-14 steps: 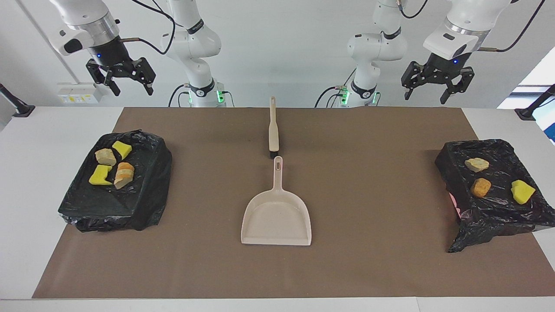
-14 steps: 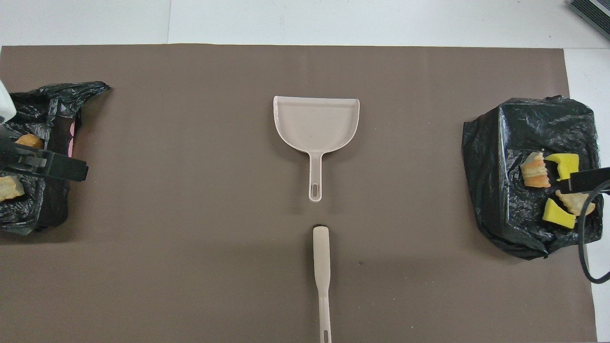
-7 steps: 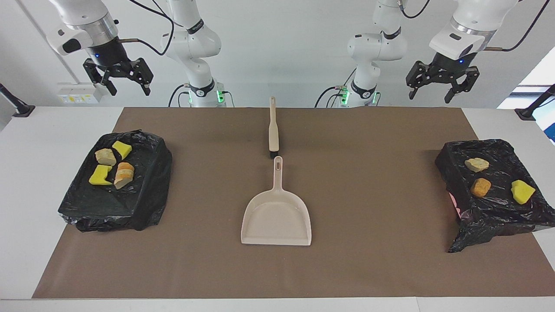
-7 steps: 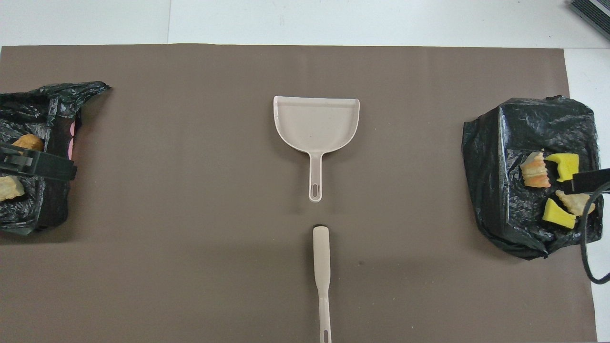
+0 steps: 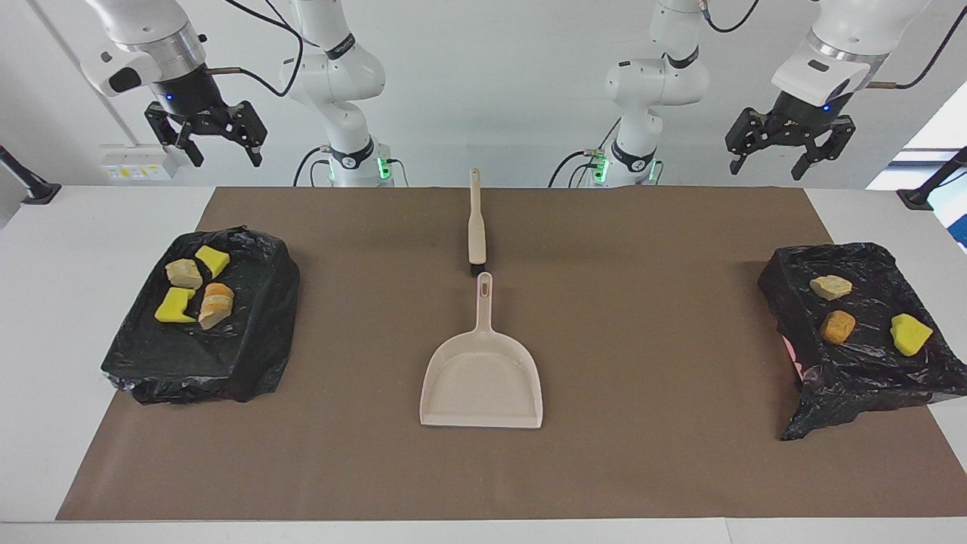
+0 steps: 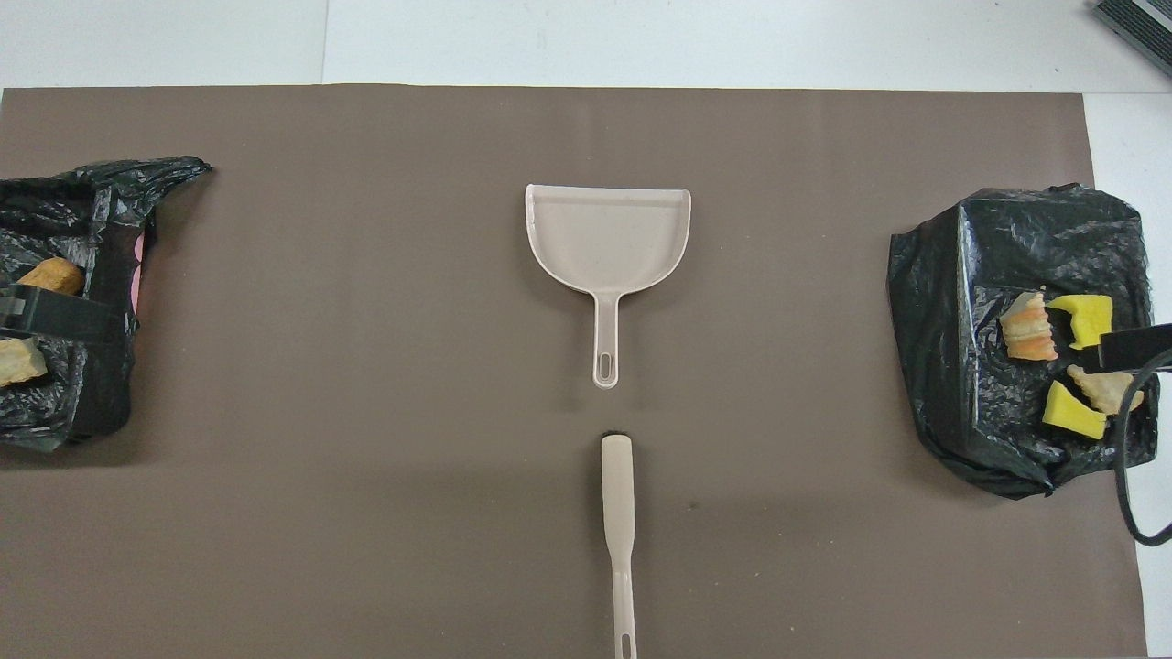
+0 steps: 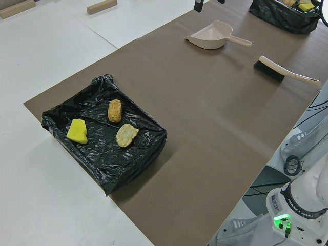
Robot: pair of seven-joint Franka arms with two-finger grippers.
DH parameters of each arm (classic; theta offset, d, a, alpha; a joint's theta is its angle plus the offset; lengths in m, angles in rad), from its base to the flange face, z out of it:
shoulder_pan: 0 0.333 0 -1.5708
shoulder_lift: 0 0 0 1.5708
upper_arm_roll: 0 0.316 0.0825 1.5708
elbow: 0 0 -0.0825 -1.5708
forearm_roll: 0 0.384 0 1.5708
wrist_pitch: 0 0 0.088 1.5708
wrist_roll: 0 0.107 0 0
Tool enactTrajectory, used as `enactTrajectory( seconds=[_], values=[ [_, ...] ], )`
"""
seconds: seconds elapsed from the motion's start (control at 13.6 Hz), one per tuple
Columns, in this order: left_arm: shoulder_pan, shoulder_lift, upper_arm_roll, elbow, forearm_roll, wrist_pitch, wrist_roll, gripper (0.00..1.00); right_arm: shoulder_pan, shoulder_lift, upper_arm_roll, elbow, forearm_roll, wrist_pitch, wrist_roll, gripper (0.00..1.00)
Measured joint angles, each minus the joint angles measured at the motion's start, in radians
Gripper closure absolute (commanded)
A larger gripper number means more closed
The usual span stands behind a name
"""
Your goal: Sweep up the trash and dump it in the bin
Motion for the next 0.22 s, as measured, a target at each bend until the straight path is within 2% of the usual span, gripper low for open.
enactTrajectory(
  seconds=[0.22],
  values=[
    [0.001,0.0,0.002,0.0,0.0,-0.001,0.002,0.0,0.0,0.0,0.0,0.0,0.0,0.0,0.0,0.0]
  ],
)
